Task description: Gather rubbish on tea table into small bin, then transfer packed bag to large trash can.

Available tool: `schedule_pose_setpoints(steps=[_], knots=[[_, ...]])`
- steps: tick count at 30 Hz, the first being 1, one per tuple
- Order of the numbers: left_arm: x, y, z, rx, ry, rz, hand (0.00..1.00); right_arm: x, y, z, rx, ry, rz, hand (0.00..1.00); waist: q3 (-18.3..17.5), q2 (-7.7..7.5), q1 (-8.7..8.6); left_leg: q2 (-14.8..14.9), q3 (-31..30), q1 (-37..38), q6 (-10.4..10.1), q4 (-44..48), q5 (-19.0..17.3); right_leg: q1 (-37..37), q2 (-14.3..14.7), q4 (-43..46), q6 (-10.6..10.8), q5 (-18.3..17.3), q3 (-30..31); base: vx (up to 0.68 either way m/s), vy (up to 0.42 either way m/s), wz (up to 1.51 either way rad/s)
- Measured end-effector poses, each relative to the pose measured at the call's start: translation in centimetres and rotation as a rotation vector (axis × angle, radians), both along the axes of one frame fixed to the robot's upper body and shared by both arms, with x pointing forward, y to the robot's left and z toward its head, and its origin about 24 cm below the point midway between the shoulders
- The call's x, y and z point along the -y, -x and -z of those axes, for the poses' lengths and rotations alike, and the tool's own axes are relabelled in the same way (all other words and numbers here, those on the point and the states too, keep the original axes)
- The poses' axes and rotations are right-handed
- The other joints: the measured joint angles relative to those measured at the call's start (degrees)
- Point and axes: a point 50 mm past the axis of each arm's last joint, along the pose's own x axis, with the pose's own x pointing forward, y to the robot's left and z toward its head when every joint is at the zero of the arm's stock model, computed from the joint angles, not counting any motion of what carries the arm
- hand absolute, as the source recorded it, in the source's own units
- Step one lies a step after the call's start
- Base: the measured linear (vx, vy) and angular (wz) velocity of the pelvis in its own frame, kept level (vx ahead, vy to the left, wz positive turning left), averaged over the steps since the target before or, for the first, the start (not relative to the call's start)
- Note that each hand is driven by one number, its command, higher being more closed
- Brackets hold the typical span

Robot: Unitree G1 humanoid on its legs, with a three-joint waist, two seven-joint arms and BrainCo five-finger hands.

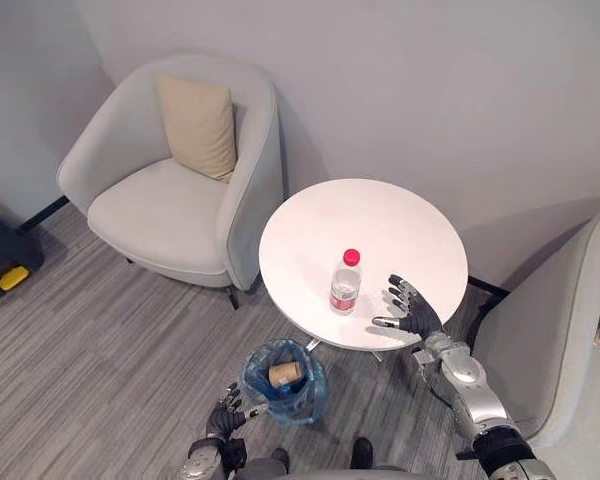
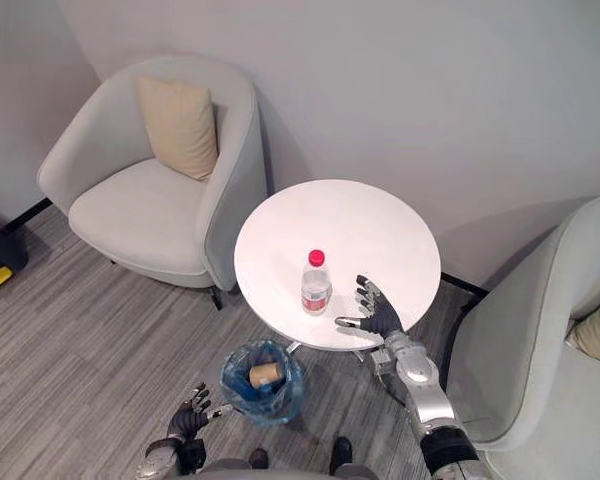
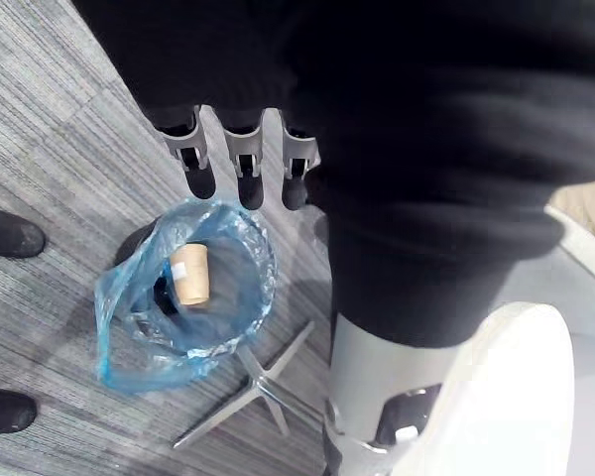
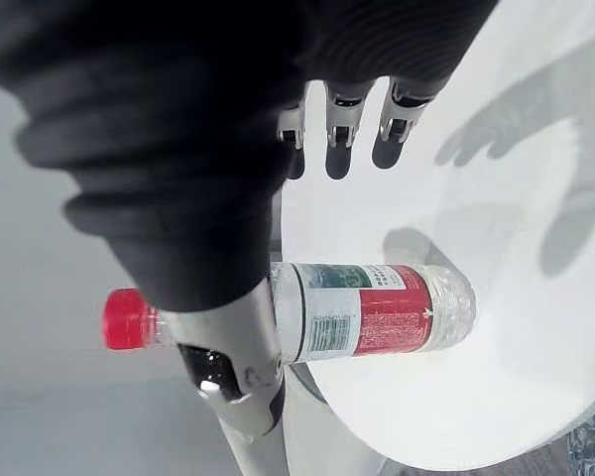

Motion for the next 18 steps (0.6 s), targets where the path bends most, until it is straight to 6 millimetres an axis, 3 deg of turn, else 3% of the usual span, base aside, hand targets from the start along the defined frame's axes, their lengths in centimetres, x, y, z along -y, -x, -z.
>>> schedule_pose_setpoints(steps=[8,18], knots=[[0.1,0.4,-0.1,0.005,0.002,-0.004,0.0,-0.9,-1.8,-1.6,0.064,0.014,-0.015,0.0,0.27,0.21,0.15,-0.55,-1.01,-1.87,0.17,0.36,0.2,-0.92,-0.56,0.05,0.03,0.01,-0.8,-0.04,0.005,0.08],[-0.1,-0.6,-0.8,0.069,0.03,-0.059,0.0,-0.8,-4.8,-4.3,0.147,0.046,0.008,0.0,5.17,2.05,0.59,-1.38,-2.54,-5.78,0.46,2.5,0.9,-3.48,-1.4,0.97,0.3,0.44,-3.04,-0.04,0.005,0.12]])
